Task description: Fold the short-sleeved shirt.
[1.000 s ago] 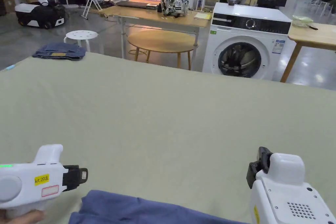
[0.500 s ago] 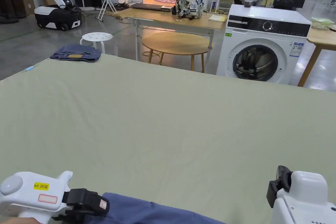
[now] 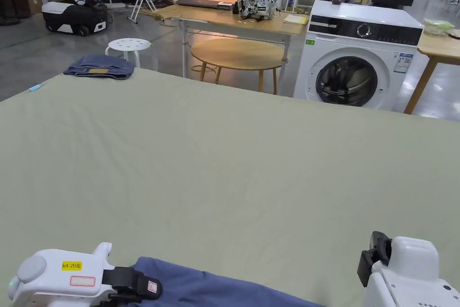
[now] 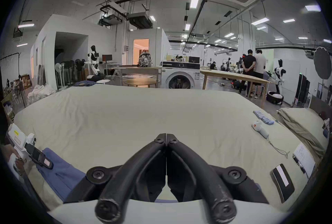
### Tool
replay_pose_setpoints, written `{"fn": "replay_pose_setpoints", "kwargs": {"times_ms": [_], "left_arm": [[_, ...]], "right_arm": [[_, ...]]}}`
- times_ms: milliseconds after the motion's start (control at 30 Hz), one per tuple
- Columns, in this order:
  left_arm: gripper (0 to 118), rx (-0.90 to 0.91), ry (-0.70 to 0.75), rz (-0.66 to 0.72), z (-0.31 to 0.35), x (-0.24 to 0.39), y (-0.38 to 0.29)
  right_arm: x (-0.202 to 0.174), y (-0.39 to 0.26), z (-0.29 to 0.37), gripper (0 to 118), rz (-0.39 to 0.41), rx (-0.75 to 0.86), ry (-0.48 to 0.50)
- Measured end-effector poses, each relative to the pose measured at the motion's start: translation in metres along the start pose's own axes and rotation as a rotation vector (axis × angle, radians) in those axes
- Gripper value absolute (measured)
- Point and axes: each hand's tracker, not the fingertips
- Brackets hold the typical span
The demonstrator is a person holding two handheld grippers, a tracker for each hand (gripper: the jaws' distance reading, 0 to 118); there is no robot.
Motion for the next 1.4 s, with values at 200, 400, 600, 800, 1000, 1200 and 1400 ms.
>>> {"fn": "replay_pose_setpoints", "kwargs": {"times_ms": [200, 400, 600, 800, 1000, 1200, 1400], "left_arm": [[6, 0.089, 0.009, -0.049, 0.028, 0.029, -0.001], [6, 0.158, 0.083, -0.09, 0.073, 0.026, 0.023], [6, 0.169, 0.272, -0.138, 0.103, 0.068, 0.011], [6, 0.128, 0.191, -0.172, 0.092, 0.094, 0.002], [6, 0.059, 0.053, -0.212, 0.052, 0.136, -0.011], [6, -0.081, 0.095, -0.256, -0.029, 0.182, -0.034], [6, -0.192, 0.229, -0.262, -0.116, 0.189, -0.051]], "right_arm": [[0.003, 0.003, 0.002, 0, -0.004, 0.008, 0.001], [0.005, 0.006, 0.003, 0, -0.002, 0.017, 0.002], [0.005, 0.006, 0.004, 0, 0.003, 0.024, 0.008], [0.004, 0.007, 0.005, 0, -0.001, 0.025, 0.015], [0.005, 0.009, 0.009, 0, 0.002, 0.031, 0.016], [0.011, 0.007, 0.013, 0, -0.001, 0.03, 0.01], [0.019, 0.003, 0.019, 0, -0.002, 0.021, -0.008]]}}
